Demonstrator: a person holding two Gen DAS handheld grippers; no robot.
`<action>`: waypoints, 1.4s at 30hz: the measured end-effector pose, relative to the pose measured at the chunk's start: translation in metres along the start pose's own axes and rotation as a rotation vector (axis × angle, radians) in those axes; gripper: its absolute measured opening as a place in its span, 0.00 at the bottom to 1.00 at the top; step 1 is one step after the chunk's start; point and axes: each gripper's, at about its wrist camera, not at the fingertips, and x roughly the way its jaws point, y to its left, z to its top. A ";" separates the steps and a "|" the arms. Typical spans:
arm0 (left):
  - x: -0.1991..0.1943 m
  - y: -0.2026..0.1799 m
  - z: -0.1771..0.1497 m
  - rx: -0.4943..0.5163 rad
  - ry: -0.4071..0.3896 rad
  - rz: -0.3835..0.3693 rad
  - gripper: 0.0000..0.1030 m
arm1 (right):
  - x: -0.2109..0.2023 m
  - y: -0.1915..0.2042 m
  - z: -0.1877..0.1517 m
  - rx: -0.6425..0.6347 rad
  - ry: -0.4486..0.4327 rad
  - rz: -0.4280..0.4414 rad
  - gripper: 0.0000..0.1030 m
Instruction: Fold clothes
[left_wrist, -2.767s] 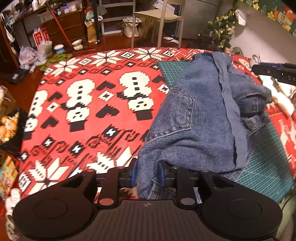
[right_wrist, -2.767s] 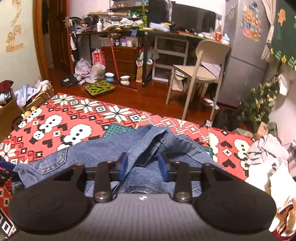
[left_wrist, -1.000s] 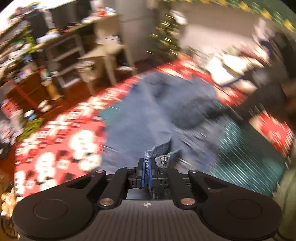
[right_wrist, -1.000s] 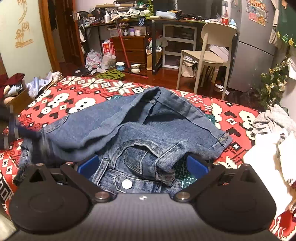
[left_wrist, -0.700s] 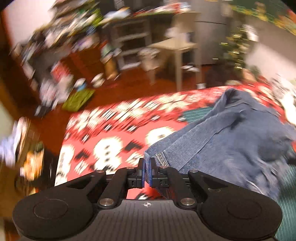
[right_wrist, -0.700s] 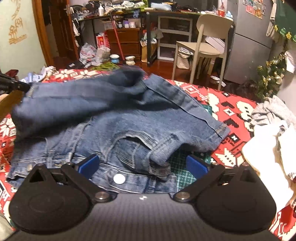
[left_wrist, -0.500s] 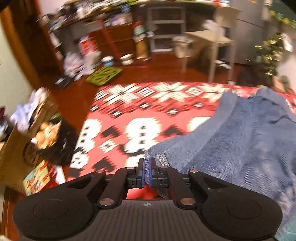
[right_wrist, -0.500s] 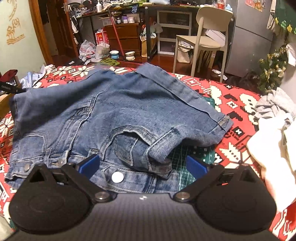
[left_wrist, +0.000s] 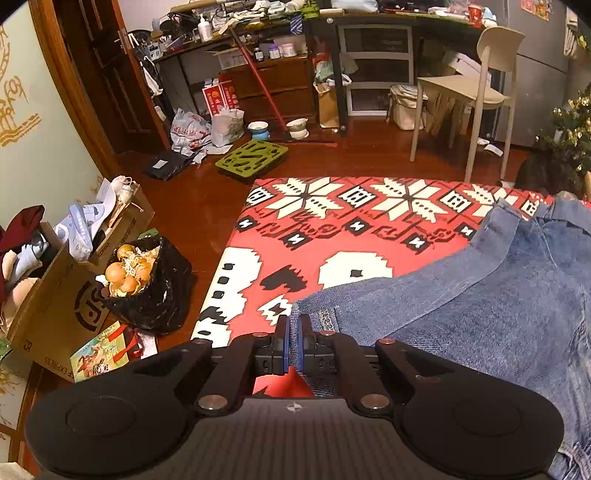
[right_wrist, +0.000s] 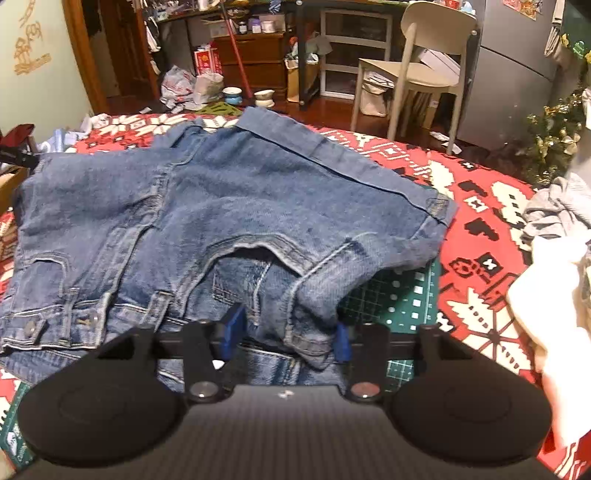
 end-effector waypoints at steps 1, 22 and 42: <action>-0.001 0.000 -0.002 0.004 0.004 0.000 0.05 | 0.000 -0.001 0.000 0.001 -0.001 0.000 0.39; -0.052 -0.003 -0.044 0.102 0.082 -0.103 0.13 | 0.000 -0.004 0.057 0.028 -0.134 -0.077 0.34; -0.063 -0.055 -0.050 0.389 -0.025 -0.259 0.48 | -0.022 0.028 -0.023 0.158 0.108 0.208 0.60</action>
